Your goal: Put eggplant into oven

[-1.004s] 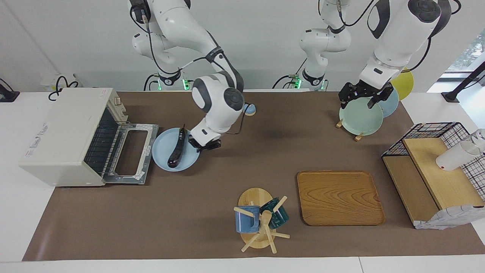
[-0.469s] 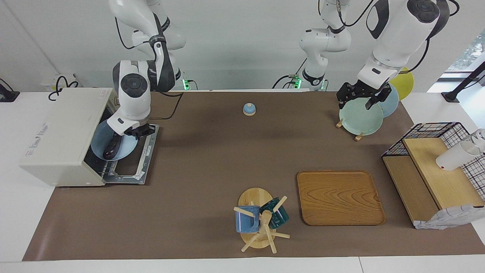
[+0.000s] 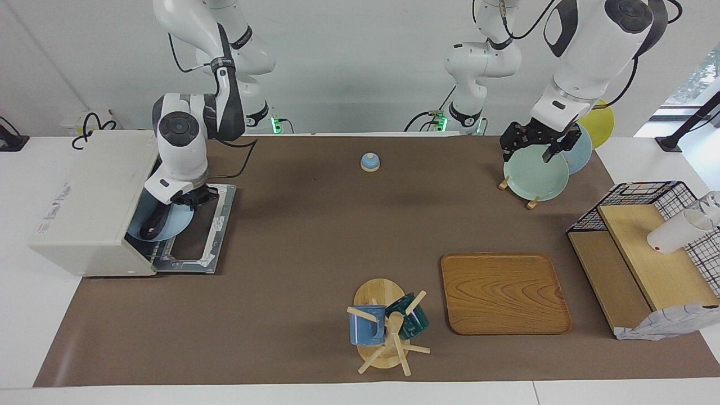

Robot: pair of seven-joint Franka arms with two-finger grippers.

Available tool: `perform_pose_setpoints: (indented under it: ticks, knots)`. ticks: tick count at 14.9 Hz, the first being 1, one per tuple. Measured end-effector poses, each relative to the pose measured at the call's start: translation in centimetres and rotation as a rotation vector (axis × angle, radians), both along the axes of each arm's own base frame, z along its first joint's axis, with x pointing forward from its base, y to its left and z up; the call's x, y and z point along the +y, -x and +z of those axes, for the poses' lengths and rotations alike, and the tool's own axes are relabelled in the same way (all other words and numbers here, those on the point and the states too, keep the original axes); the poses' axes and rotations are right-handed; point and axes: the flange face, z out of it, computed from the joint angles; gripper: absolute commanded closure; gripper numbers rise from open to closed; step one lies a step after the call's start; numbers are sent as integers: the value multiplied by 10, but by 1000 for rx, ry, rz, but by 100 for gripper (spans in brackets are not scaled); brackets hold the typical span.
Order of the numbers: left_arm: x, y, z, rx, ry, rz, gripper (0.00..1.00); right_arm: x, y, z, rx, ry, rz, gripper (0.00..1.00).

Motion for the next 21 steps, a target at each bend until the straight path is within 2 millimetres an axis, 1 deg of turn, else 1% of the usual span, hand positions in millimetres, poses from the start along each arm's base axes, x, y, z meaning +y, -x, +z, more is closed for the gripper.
perform_pose_setpoints:
  ticks: [1, 2, 3, 4, 5, 6, 7, 8, 9, 10, 11, 12, 14, 15, 16, 18, 20, 21]
  knots:
    - [0, 0, 1, -1, 0, 0, 0, 0, -1, 3, 6, -1, 19, 63]
    - [0, 1, 1, -2, 0, 0, 0, 0, -3, 9, 13, -3, 22, 63]
    - [0, 1, 2, -3, 0, 0, 0, 4, -5, 18, 19, -8, 19, 68]
    - [0, 1, 2, -3, 0, 0, 0, 14, -9, 30, 16, -29, 13, 85]
    - [0, 1, 2, -3, 1, 0, 0, 30, -14, 42, 5, -63, 10, 100]
    - [0, 1, 2, -3, 1, 0, 0, 48, -16, 48, -15, -96, -5, 100]
    - [0, 1, 2, -3, 1, 0, 0, 68, -17, 50, -41, -113, -33, 100]
    - [0, 1, 2, -3, 1, 0, 0, 88, -18, 46, -69, -121, -55, 100]
    - [0, 1, 2, -3, 1, 0, 0, 106, -18, 38, -93, -126, -71, 100]
    - [0, 1, 2, -3, 1, 0, 0, 116, -18, 27, -105, -129, -80, 100]
    - [1, 1, 2, -3, 1, 1, 0, 120, -18, 15, -109, -132, -87, 100]
    - [1, 1, 2, -3, 1, 2, 0, 118, -20, 0, -110, -135, -94, 100]
    - [3, 0, 2, -3, 1, 6, 0, 107, -21, -33, -96, -137, -111, 100]
    - [4, 0, 2, -3, 1, 8, 0, 102, -21, -46, -83, -135, -119, 100]
    - [6, 0, 2, -3, 1, 10, 0, 98, -21, -55, -70, -133, -126, 100]
    - [7, 0, 2, -3, 1, 12, 0, 85, -21, -66, -67, -134, -147, 100]
    - [7, 0, 2, -3, 1, 13, 0, 72, -19, -75, -70, -139, -155, 100]
    - [7, 0, 2, -3, 1, 13, 0, 68, -18, -76, -67, -139, -151, 100]
